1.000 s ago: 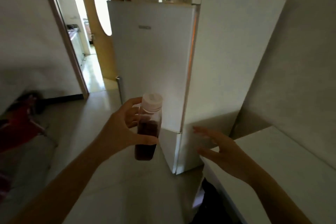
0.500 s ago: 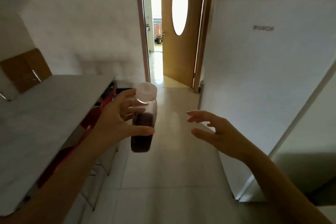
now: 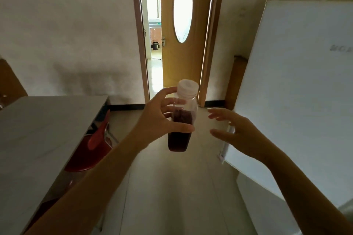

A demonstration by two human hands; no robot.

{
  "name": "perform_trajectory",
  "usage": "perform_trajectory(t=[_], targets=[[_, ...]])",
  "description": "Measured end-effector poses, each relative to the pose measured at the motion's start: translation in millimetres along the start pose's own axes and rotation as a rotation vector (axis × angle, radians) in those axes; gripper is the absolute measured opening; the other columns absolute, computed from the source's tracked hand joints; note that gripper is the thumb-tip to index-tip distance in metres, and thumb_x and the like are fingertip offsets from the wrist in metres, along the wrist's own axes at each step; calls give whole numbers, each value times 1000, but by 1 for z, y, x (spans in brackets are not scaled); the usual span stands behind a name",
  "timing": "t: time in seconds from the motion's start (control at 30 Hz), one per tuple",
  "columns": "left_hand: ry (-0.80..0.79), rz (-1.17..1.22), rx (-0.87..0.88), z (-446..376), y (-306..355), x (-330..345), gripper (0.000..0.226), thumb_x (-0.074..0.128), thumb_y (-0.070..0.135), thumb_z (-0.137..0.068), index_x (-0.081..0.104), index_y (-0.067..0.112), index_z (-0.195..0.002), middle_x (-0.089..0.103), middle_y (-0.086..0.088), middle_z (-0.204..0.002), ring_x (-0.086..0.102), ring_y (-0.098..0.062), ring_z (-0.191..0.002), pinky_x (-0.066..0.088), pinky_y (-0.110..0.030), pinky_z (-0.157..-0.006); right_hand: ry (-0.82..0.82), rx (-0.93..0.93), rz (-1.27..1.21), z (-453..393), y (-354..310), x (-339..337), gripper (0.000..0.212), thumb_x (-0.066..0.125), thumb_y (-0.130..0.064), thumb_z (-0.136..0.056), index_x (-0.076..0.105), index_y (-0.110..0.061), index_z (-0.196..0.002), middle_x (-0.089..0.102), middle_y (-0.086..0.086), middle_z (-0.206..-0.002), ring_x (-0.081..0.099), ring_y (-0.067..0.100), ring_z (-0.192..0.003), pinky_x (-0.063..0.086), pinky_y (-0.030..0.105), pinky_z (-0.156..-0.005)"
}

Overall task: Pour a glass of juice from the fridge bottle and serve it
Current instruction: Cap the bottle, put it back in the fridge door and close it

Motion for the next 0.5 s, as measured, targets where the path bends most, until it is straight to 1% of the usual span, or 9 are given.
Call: perform_trajectory(t=[0.13,0.23,0.27,0.33,0.4,0.43,0.5], targets=[[-19,18,16,-87,-31,-3,73,86,28,-53,47,43,-112,66,33,-99,64,7,-98,51,-10,-72,46,31,38,-83,37,-10,46,67,-35,-80,45,-40,-121,52,-20,-114,51,4,-107,42,16,-83],[-54,18,38,-148,-54,-9,73,86,30,-54,47,42,-114,64,38,-100,64,4,-100,52,-12,-74,66,66,62,-141,57,-18,48,66,-31,-82,45,-35,-125,52,-15,-118,52,8,-109,48,28,-90],[-66,18,47,-167,-61,-11,73,86,30,-54,47,42,-114,64,38,-101,64,4,-101,51,-12,-74,78,72,72,-157,62,-20,47,66,-31,-82,45,-35,-124,52,-14,-117,51,9,-109,48,29,-90],[-88,23,65,-205,-76,-14,73,86,32,-54,47,42,-115,64,38,-103,64,5,-102,51,-12,-75,106,79,105,-187,74,-24,46,66,-31,-83,44,-38,-122,52,-14,-118,50,7,-108,45,24,-88],[-119,36,86,-245,-91,-16,74,85,35,-53,46,43,-116,63,38,-104,63,5,-102,52,-13,-76,131,108,151,-214,89,-28,47,66,-31,-83,46,-35,-125,53,-11,-121,50,6,-108,39,18,-85],[-138,38,101,-265,-97,-16,75,85,36,-54,45,44,-116,63,39,-104,63,6,-102,51,-13,-76,144,128,173,-226,97,-30,49,66,-30,-83,46,-32,-128,54,-9,-124,49,6,-109,38,17,-84],[-194,41,144,-307,-111,-15,74,85,33,-55,45,42,-117,62,40,-105,62,9,-101,50,-9,-74,179,166,221,-249,112,-34,52,66,-30,-83,45,-29,-131,53,-7,-129,49,6,-112,40,19,-88]])
Point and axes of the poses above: each hand's wrist, its own z-axis away from the middle knuckle, its own x-axis out of the palm, y = z × x, the point moved 1 cm from there along -z, towards the middle knuckle
